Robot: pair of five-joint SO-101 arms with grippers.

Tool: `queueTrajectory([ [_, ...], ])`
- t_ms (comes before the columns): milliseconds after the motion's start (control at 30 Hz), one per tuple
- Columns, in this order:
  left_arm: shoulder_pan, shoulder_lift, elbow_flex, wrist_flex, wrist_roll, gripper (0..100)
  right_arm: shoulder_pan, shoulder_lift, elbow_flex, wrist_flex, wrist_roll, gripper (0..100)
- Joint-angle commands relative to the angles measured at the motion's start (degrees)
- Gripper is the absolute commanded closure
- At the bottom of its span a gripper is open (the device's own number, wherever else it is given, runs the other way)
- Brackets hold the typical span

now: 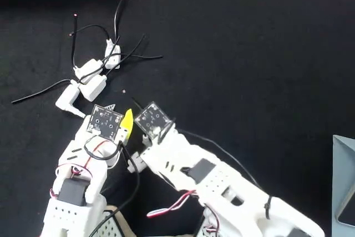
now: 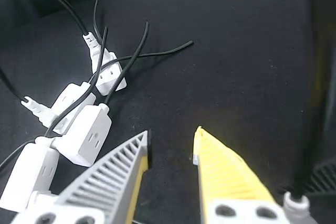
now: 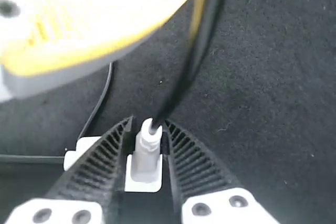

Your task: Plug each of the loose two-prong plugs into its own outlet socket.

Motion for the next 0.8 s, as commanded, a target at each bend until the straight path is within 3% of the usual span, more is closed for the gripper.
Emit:
queueTrajectory([
  [0, -0.31, -0.09, -1.8, -0.18, 0.53, 85, -0.88, -2.77, -0.75, 5.19, 0.97, 98.2],
  [167, -0.4, -0.09, -1.8, -0.18, 0.53, 85, -0.88, -4.79, -3.03, 12.22, 0.88, 91.7],
  [433, 0.13, -0.09, -1.71, -0.62, 0.53, 85, -0.88, -8.13, -2.59, 13.01, 0.88, 95.9],
  [600, -0.04, -0.09, 1.1, -5.89, 0.53, 85, -0.88, -10.33, -2.86, 12.66, 1.41, 98.7],
  [767, -0.48, -0.09, 0.92, -6.24, 0.53, 85, -0.88, -10.51, -2.42, 7.82, 5.98, 98.7],
])
